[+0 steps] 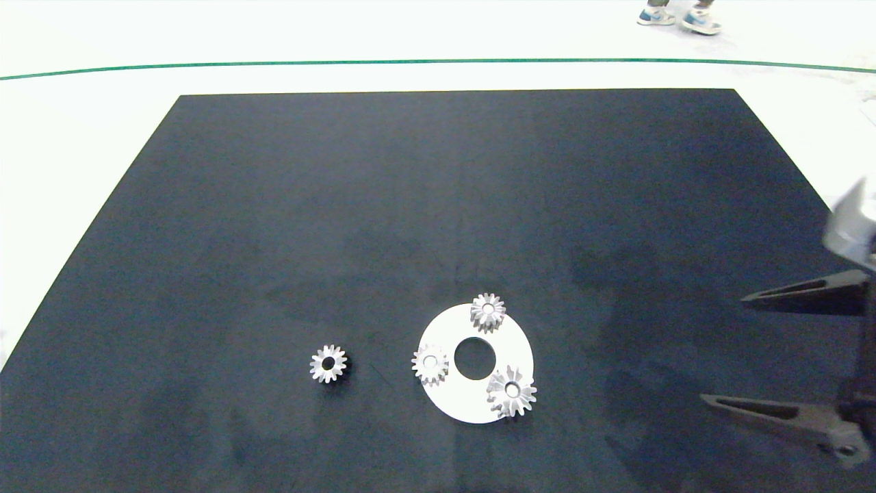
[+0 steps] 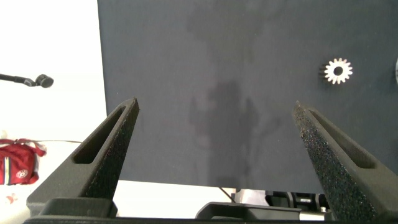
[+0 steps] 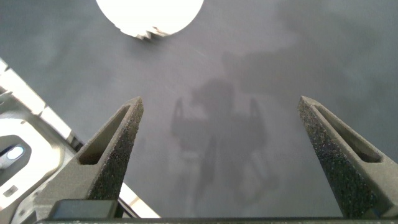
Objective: Remove an incorrectly installed larger gear and replace it with the correct smaller gear
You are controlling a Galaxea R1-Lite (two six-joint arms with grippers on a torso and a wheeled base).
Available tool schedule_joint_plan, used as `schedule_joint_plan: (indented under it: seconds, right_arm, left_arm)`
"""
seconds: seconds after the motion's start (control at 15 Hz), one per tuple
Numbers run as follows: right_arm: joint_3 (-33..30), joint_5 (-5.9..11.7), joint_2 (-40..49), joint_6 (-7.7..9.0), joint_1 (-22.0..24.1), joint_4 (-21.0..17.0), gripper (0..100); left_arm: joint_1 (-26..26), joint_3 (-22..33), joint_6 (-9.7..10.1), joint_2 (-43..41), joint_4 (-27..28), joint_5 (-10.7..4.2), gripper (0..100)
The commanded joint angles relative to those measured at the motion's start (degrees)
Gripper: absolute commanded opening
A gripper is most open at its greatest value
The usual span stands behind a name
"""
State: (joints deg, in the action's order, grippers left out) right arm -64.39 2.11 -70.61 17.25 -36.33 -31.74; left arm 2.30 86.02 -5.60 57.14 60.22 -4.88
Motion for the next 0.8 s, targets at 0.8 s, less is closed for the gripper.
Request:
schedule_joint_plan:
  seconds: [0.8]
  right_arm:
    - [-18.93,10.81,-35.74,0.33,-16.05,-4.03,97]
  left_arm:
    - [-0.19,0.20,-0.03,-2.73,-0.90,0.04,100]
